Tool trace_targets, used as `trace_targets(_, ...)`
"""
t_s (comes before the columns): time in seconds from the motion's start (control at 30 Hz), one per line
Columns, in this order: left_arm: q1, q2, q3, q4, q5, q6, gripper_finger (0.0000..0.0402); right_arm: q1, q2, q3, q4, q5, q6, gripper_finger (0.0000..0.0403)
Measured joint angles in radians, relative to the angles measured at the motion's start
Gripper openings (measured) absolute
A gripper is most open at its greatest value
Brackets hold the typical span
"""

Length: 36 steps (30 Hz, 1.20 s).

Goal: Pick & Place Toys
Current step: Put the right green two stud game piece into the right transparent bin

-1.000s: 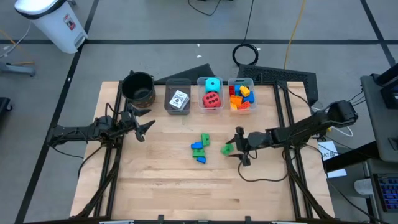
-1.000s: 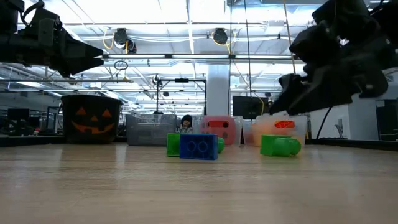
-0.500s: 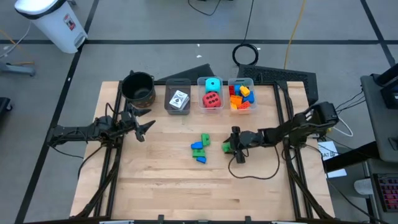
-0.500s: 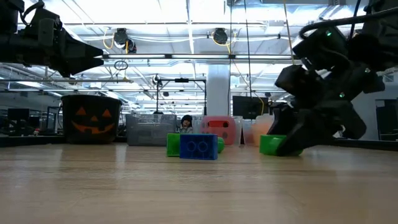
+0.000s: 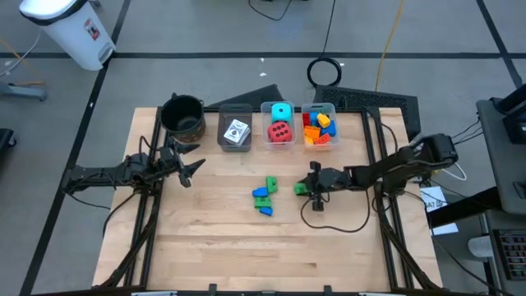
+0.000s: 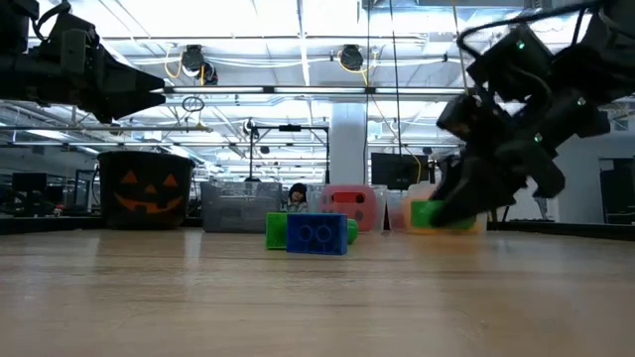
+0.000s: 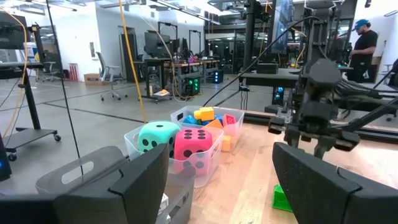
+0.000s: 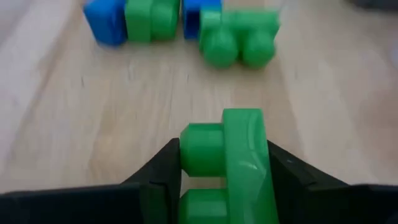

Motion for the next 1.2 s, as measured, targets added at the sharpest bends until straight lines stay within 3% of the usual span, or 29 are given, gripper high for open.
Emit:
trace_targets(0.17, 0.0, 0.0, 0.0, 0.0, 0.0, 0.0, 0.0292, 0.0, -0.099, 0.0, 0.05, 0.012, 0.006, 0.0131)
trace_targets(0.37, 0.0, 0.0, 0.0, 0.0, 0.0, 0.0, 0.0292, -0.023, -0.262, 0.0, 0.171, 0.27, 0.015, 0.0145)
trace_targets(0.57, 0.0, 0.0, 0.0, 0.0, 0.0, 0.0, 0.0292, -0.202, -0.367, 0.0, 0.191, 0.392, 0.006, 0.0131)
trace_targets(0.67, 0.0, 0.0, 0.0, 0.0, 0.0, 0.0, 0.0292, -0.343, -0.366, 0.0, 0.168, 0.383, 0.068, 0.0131)
trace_targets(0.87, 0.0, 0.0, 0.0, 0.0, 0.0, 0.0, 0.0292, -0.605, -0.25, 0.002, 0.188, 0.175, 0.233, 0.0138)
trace_targets(1.2, 0.0, 0.0, 0.0, 0.001, 0.0, 0.0, 0.0292, -0.727, -0.033, 0.057, 0.239, 0.13, 0.253, 0.0152)
